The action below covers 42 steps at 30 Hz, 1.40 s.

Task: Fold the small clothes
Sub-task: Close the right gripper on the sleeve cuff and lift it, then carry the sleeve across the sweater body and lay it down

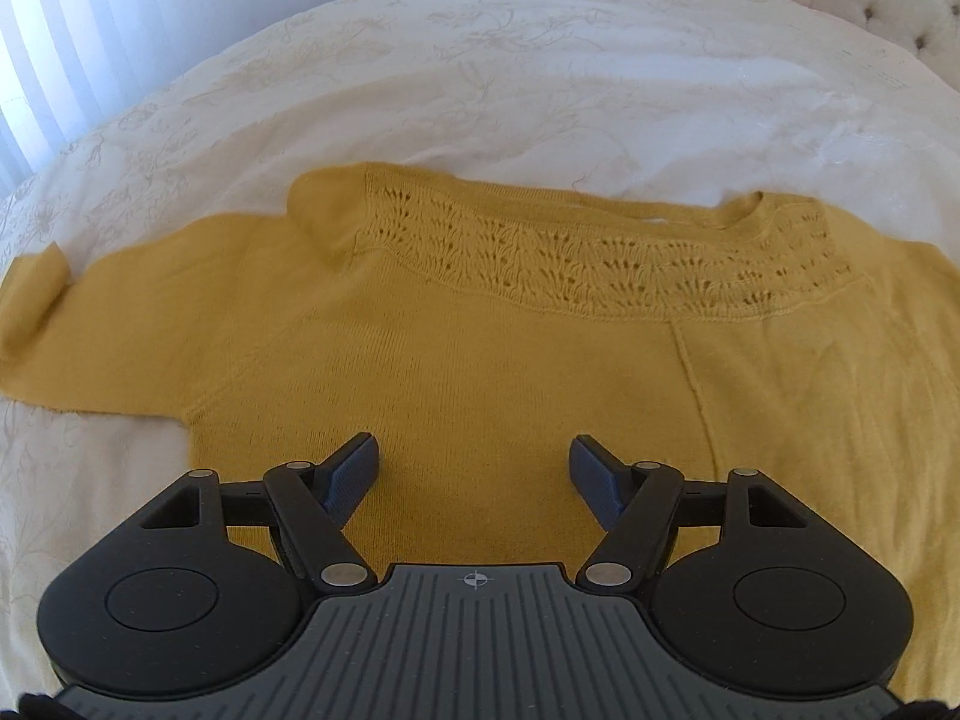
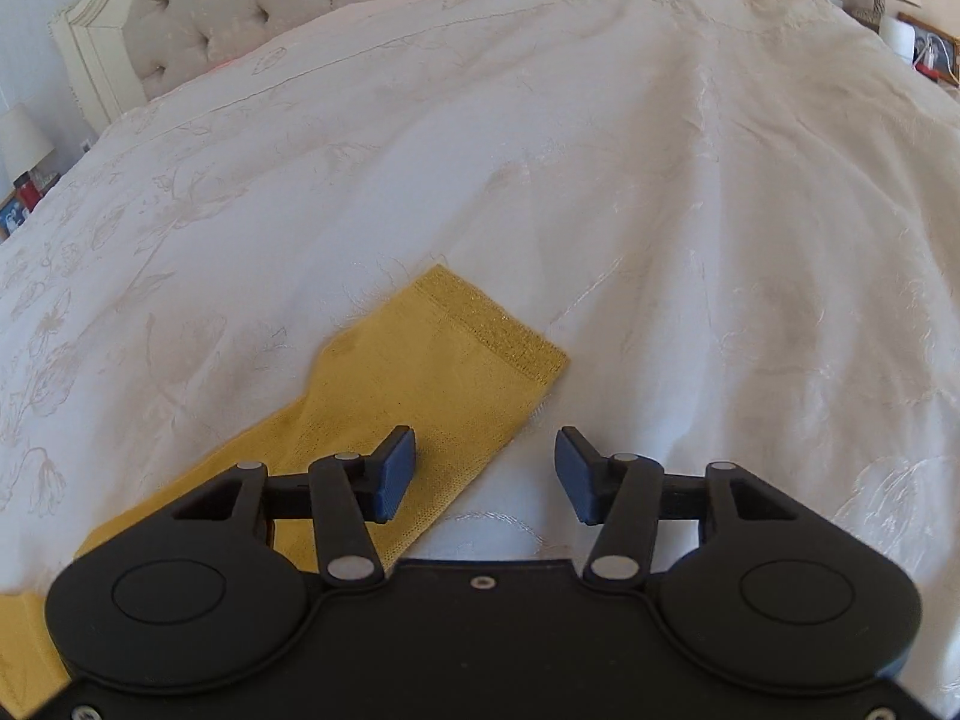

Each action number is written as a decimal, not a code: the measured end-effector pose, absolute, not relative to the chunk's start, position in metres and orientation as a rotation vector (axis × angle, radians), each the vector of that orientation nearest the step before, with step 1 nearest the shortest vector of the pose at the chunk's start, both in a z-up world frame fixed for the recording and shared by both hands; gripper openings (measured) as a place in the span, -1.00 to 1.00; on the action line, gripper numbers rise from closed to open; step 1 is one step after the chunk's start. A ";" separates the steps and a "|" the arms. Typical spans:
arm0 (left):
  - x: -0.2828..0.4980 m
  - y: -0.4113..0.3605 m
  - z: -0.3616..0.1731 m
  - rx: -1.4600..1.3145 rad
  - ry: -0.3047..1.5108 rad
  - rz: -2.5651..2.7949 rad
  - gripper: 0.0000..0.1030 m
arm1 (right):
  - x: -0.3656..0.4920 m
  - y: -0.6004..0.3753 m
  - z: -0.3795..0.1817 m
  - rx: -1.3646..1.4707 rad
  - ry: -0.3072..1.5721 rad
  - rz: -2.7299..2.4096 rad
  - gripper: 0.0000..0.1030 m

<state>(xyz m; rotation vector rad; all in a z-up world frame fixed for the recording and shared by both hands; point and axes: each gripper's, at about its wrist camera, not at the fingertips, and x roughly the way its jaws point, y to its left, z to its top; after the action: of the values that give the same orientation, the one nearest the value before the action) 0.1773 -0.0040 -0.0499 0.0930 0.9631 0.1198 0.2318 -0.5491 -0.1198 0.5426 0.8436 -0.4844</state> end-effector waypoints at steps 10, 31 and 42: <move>0.179 -0.013 -0.063 0.160 0.967 0.139 0.37 | 0.235 -0.561 -0.125 0.656 0.787 -0.468 -0.62; 0.199 -0.002 -0.044 0.083 0.936 0.042 0.36 | 0.166 -0.561 -0.034 0.461 0.715 -0.572 -0.76; 0.190 0.043 -0.019 -0.013 0.928 0.018 0.36 | 0.183 -0.343 0.058 0.389 0.533 0.028 -0.76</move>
<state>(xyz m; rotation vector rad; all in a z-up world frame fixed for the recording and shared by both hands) 0.1896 0.0429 -0.0186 -0.0134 0.9276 0.0180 0.1834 -0.3434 0.0582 0.3895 0.5328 0.0282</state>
